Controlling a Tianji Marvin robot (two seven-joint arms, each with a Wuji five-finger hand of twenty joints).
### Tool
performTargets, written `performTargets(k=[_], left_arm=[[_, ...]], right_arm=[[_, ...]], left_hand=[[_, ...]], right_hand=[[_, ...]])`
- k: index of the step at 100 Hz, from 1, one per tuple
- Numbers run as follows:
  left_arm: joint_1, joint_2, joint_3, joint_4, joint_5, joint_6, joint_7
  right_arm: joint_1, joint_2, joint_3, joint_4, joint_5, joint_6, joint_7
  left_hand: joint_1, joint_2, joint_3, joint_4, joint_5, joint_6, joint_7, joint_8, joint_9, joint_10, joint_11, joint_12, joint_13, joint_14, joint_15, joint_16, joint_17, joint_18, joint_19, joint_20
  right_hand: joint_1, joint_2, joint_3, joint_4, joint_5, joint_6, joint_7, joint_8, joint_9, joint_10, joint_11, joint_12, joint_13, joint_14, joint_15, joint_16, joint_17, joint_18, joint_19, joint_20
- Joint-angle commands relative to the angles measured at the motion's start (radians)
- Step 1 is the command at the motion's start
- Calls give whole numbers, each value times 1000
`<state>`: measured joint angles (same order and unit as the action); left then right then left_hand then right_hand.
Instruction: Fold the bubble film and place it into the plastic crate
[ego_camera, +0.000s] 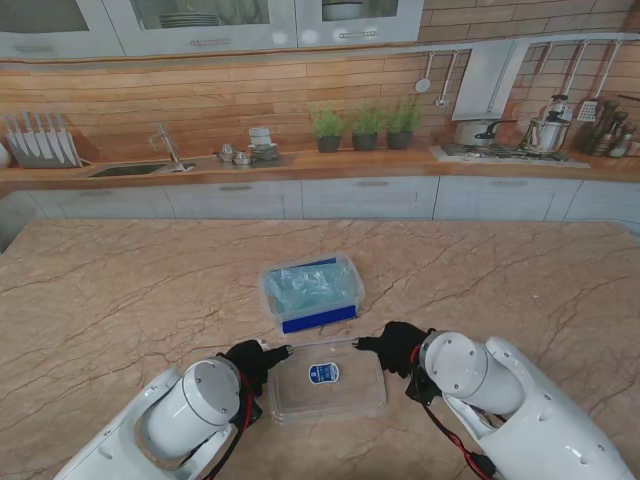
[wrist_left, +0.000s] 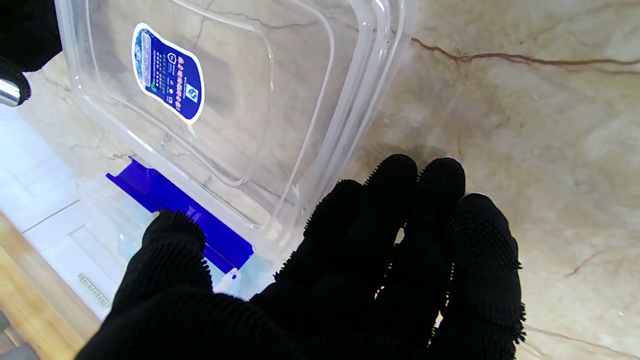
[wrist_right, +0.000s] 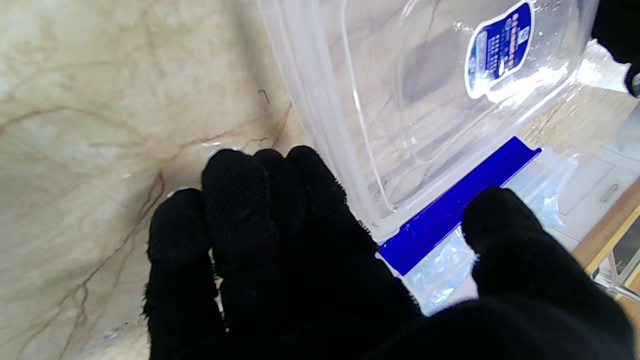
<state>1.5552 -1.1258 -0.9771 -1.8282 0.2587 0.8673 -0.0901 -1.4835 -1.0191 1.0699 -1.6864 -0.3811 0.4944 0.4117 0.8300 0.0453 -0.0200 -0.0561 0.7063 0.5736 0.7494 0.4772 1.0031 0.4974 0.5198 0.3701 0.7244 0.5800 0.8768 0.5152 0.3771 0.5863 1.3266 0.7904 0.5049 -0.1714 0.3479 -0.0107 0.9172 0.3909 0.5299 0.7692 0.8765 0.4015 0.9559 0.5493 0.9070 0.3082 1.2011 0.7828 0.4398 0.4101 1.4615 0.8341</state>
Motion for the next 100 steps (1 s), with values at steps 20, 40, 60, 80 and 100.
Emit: performTargets(k=[20,40,60,80,100], left_arm=[[19,-16,-6,-57,-15,-33,-17],[32,-13,-20,-76,-15,-43,-21],[35,-10,-36,-99,-19,-36,-27],[44,1,-50,-128,5,-52,-47],[59,3,-65,-144,11,-63,-48]], right_arm=[[-1,-21,-10,-46,16,-10,16],[3,-21,-9,-59,20,-12,20],[33,-21,-21,-62,39,1,29],[62,-21,-32,-65,54,-5,39],[78,-22,-36,-71,63,-17,42]], left_hand=[[27,-6,-5,20,45,-251,44,52,-14,-91,-28,-2,15,9,-1,-4,8,-3,7,-5],[28,-7,-5,20,50,-250,47,55,-7,-90,-26,0,19,9,-1,-4,8,-3,7,-5],[29,-7,-5,20,50,-247,46,55,-8,-88,-27,1,19,10,-1,-5,8,-3,7,-5],[28,-8,-5,20,53,-247,46,56,-5,-87,-26,1,23,10,-1,-5,12,1,5,-6],[27,-8,-5,20,53,-248,44,56,-3,-87,-27,1,22,11,-2,-6,14,3,2,-8]], right_hand=[[32,34,-24,43,46,-219,-19,-13,31,82,70,18,28,56,48,18,3,-118,126,30],[34,33,-23,44,45,-220,-16,-9,30,81,71,19,27,55,50,19,3,-117,128,31],[33,32,-24,44,44,-220,-15,-8,31,83,71,20,28,56,51,19,3,-119,130,32],[32,34,-24,44,45,-222,-13,-5,31,81,72,21,28,55,53,19,3,-118,130,32],[32,34,-24,44,43,-222,-12,-4,31,82,71,21,28,55,53,19,4,-118,130,32]])
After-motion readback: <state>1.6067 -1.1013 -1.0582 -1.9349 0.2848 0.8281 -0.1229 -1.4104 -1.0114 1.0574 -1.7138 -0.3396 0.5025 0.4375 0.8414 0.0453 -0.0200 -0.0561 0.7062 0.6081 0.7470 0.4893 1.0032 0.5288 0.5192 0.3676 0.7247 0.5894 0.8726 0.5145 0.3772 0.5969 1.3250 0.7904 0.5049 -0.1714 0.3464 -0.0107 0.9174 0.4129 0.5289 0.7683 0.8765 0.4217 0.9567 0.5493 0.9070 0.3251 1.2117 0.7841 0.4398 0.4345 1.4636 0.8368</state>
